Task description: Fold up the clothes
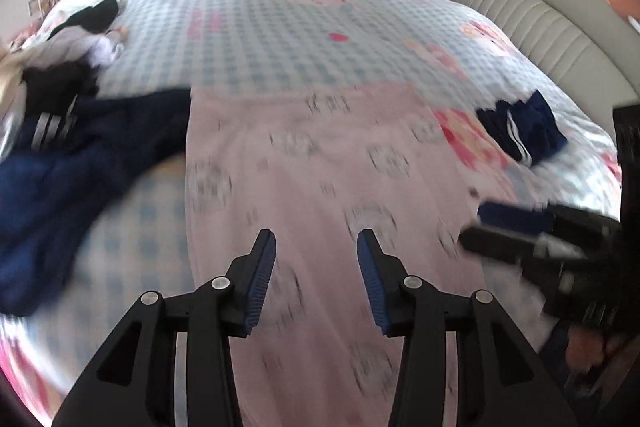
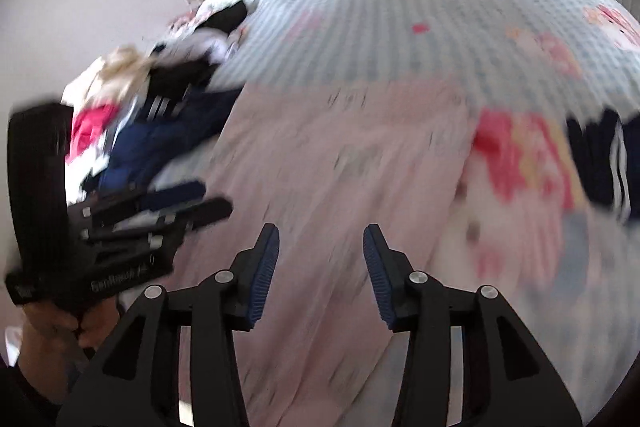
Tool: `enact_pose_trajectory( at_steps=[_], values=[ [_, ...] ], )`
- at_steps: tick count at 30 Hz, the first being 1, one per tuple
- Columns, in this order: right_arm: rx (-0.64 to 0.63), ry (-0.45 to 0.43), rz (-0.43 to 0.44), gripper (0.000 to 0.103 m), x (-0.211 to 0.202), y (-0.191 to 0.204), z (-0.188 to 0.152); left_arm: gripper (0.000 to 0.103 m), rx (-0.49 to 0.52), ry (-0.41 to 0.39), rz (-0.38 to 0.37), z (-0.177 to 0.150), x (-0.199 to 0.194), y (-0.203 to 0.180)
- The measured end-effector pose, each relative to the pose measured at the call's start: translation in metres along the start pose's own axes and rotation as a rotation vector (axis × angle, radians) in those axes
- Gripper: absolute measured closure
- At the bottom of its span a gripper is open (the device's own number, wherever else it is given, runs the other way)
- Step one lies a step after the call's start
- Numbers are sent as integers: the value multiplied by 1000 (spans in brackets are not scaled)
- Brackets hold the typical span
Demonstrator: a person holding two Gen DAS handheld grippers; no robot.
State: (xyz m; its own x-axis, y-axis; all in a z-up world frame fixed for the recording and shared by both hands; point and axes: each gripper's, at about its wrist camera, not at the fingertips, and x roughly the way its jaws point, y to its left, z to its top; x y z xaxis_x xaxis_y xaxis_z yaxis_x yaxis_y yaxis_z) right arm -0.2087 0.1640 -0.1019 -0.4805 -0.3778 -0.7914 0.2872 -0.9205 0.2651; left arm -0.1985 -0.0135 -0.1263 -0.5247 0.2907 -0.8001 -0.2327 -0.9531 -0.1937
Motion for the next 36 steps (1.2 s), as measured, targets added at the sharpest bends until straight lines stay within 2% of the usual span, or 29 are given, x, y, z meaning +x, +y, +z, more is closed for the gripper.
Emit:
enact_pose_trajectory(
  at_steps=[3,5,7,8,11,14,16,18,21,24,26,28,31,34,36],
  values=[
    [16,53,-19,57,7,14,-38,58,-15,91,28,-27,10,-4],
    [-2,89,-74,57,15,22,-60,59,2,142,68,-43,12,-8],
    [12,78,-64,57,11,23,-67,59,27,132,105,-55,-2,-10],
    [19,72,-58,57,9,23,-71,59,18,104,101,-60,-16,-9],
    [41,54,-39,57,3,25,-82,58,-90,23,39,-72,-47,4],
    [63,36,-20,57,-2,26,-93,58,-130,62,-13,-82,-33,2],
    [78,24,-8,57,-6,27,-100,58,-101,108,34,-92,-21,-5],
    [58,61,-45,57,5,28,-108,58,-77,136,93,-95,-17,-9],
    [58,60,-64,57,-6,22,-112,56,-104,93,114,-96,-36,-3],
    [102,-9,-51,56,-26,15,-110,57,-135,22,52,-97,-52,-1],
    [120,-11,0,56,-24,18,-112,57,-135,46,46,-104,-46,-4],
    [115,12,13,56,-16,23,-117,57,-135,69,39,-111,-40,-7],
    [107,48,-33,57,-9,23,-127,57,-146,95,26,-120,-34,-9],
    [161,21,-30,56,-20,11,-131,57,-229,56,-9,-120,-48,7],
    [202,-10,-2,56,-26,5,-131,57,-233,55,-7,-121,-49,8]
  ],
)
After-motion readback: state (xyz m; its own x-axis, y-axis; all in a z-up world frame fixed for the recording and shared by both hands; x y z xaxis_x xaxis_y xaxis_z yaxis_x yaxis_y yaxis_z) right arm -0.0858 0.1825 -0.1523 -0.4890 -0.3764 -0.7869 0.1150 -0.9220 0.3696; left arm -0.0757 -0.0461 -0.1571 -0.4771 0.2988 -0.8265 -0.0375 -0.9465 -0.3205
